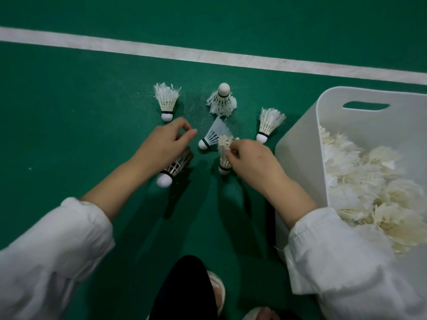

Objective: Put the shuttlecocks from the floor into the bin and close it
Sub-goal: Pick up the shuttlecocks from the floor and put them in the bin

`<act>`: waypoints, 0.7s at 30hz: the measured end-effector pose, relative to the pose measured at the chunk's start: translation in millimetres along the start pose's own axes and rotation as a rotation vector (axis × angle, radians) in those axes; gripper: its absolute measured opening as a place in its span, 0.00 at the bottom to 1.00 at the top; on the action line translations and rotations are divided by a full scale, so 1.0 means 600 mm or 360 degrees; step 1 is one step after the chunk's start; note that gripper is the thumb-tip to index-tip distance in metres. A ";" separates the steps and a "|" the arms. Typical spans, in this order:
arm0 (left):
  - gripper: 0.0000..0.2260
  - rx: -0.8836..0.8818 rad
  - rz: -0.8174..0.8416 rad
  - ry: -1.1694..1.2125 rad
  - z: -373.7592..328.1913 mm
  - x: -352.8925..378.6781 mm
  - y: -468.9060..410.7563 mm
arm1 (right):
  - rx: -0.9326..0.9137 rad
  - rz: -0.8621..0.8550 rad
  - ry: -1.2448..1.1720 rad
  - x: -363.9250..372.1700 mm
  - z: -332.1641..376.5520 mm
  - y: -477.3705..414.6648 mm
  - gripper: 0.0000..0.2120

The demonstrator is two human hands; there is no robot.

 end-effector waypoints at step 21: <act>0.09 0.0137 0.0118 -0.0848 -0.063 0.003 -0.001 | 0.0006 -0.0255 -0.0063 -0.020 0.000 0.011 0.14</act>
Point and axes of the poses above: each hand's wrist, its own y-axis away from the middle knuckle, its own x-axis out of the palm, z = x × y, the point moved 1 cm from there along -y, towards the middle knuckle, and after that the axes turned 10 degrees about y, right-handed, at the moved point
